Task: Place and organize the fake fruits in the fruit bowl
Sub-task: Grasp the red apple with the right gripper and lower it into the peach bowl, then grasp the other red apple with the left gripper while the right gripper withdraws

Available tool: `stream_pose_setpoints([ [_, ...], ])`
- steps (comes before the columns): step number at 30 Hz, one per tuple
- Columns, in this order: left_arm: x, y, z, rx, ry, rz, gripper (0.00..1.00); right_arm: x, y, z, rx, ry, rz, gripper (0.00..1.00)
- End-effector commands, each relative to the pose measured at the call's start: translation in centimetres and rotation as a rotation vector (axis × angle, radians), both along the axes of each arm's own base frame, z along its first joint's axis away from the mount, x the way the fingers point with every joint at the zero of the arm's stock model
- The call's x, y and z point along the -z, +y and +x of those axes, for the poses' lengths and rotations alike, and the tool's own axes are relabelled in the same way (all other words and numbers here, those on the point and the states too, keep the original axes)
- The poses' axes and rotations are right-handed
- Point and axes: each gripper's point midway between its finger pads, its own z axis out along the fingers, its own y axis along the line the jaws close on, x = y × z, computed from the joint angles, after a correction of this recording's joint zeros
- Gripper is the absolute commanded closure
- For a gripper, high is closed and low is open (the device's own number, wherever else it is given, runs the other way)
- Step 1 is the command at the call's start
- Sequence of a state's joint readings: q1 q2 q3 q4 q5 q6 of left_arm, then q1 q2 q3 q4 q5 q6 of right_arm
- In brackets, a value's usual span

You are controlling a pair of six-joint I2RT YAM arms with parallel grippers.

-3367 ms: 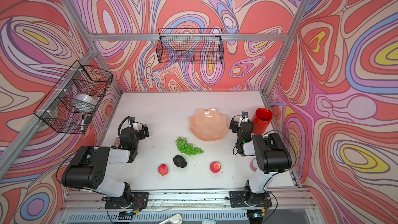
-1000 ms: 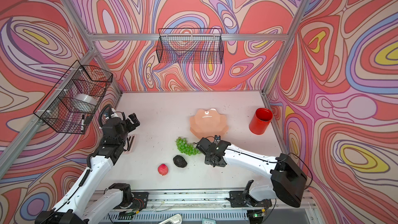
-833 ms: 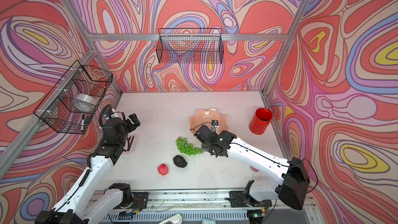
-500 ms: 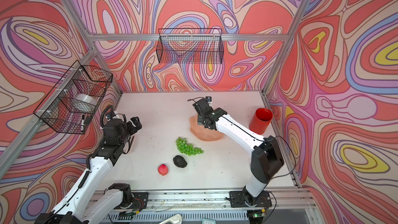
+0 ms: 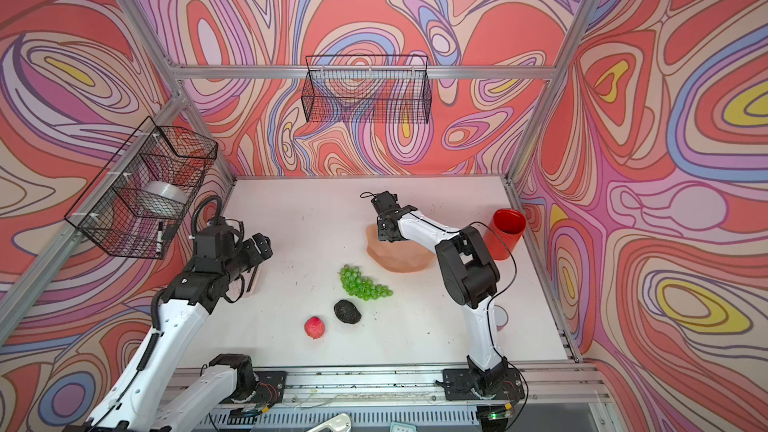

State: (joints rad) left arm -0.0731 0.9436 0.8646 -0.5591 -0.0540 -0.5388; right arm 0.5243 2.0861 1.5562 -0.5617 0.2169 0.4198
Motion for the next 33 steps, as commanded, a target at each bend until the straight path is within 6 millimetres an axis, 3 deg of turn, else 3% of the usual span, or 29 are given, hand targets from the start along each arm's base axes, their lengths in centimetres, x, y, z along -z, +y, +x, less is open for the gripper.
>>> stream_pose_setpoints([
  [1, 3.3, -2.4, -3.3, 0.110, 0.218, -0.030, 0.14, 0.4, 0.9, 0.7, -0.008, -0.007, 0.043, 0.46],
  [15, 7.4, -8.7, -9.5, 0.252, 0.341, -0.134, 0.17, 2.2, 0.3, 0.1, 0.039, 0.028, 0.066, 0.38],
  [21, 8.4, -11.0, -11.2, 0.326, 0.375, -0.122, 0.16, 1.5, 0.0, -0.5, 0.057, 0.004, 0.100, 0.28],
  [26, 9.3, -12.3, -12.3, 0.372, 0.403, -0.105, 0.16, 0.2, -0.3, -0.5, 0.062, -0.025, 0.098, 0.20],
  [33, 10.1, -13.6, -13.0, 0.402, 0.428, -0.095, 0.16, -4.6, -1.0, -0.6, 0.071, -0.122, 0.121, 0.16],
])
